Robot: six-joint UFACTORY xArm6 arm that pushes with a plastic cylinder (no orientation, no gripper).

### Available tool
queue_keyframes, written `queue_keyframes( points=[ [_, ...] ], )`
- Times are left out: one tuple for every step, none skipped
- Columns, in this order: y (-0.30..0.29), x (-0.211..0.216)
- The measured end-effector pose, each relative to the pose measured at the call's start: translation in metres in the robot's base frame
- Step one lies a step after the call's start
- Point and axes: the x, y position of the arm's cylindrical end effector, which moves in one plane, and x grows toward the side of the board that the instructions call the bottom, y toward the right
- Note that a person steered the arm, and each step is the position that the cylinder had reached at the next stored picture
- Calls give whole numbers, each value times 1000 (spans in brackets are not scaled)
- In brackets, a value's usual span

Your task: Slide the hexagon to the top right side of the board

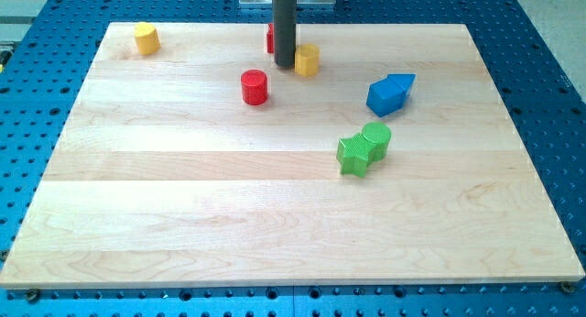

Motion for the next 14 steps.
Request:
queue_keyframes(
  points=[
    [-13, 0],
    [-13, 0],
    [-6, 10],
    [32, 29],
    [90, 31],
    [119, 19],
    [54, 51],
    [31, 40],
    [62, 13],
    [111, -12],
    [126, -30],
    [102, -32],
    [118, -47],
    [117, -79]
  ],
)
